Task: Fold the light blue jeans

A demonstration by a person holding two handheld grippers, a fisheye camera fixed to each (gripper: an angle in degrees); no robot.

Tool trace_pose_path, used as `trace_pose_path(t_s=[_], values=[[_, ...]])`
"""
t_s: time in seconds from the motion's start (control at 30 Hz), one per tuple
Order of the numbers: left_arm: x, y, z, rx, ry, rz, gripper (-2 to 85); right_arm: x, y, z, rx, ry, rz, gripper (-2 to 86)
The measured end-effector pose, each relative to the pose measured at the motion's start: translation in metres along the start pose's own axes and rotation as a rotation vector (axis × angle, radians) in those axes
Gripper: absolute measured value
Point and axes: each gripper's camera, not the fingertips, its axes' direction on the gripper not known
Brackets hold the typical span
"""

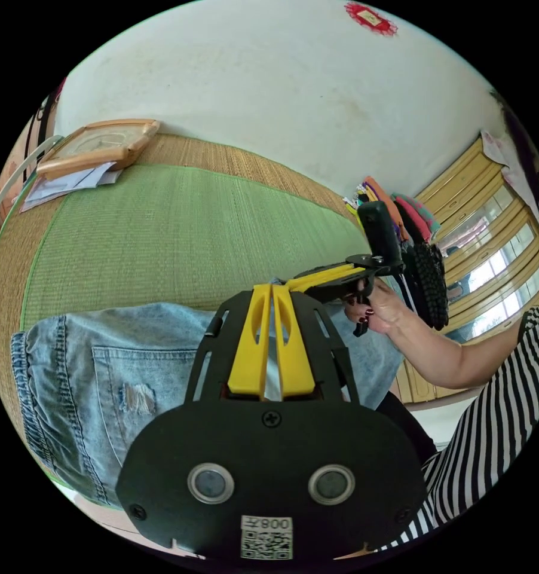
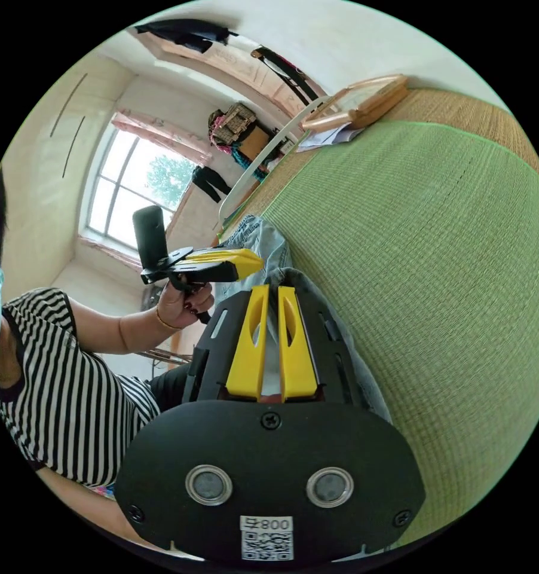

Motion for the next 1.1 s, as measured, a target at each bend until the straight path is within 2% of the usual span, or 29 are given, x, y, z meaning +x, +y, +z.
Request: trace_pose_path(t_s=[0.1, 0.27, 0.4, 0.57, 0.7, 0.77, 1.0, 1.1], values=[[-0.007, 0.004, -0.01, 0.044, -0.01, 0.001, 0.2, 0.012, -0.006, -0.019, 0.032, -0.044, 0.023, 1.4], [-0.01, 0.009, 0.01, -0.07, -0.052, 0.041, 0.1, 0.037, -0.025, -0.032, -0.019, -0.031, 0.082, 0.4], [-0.009, 0.006, 0.022, -0.086, -0.111, 0.036, 0.1, 0.065, -0.036, -0.029, -0.047, -0.027, 0.125, 0.2], [0.011, -0.002, 0.028, -0.062, -0.127, 0.151, 0.1, 0.09, -0.043, -0.026, -0.075, -0.043, 0.153, 0.1], [0.015, -0.01, 0.067, -0.27, -0.156, 0.175, 0.1, 0.102, -0.047, -0.024, -0.098, -0.04, 0.179, 0.1], [0.014, -0.006, 0.076, -0.289, -0.172, 0.187, 0.1, 0.107, -0.047, -0.019, -0.124, -0.013, 0.198, 0.1], [0.018, -0.007, 0.084, -0.305, -0.158, 0.168, 0.1, 0.113, -0.046, -0.026, -0.116, -0.018, 0.202, 0.1], [0.022, -0.008, 0.087, -0.319, -0.156, 0.156, 0.1, 0.108, -0.033, -0.058, -0.014, -0.016, 0.209, 0.0]])
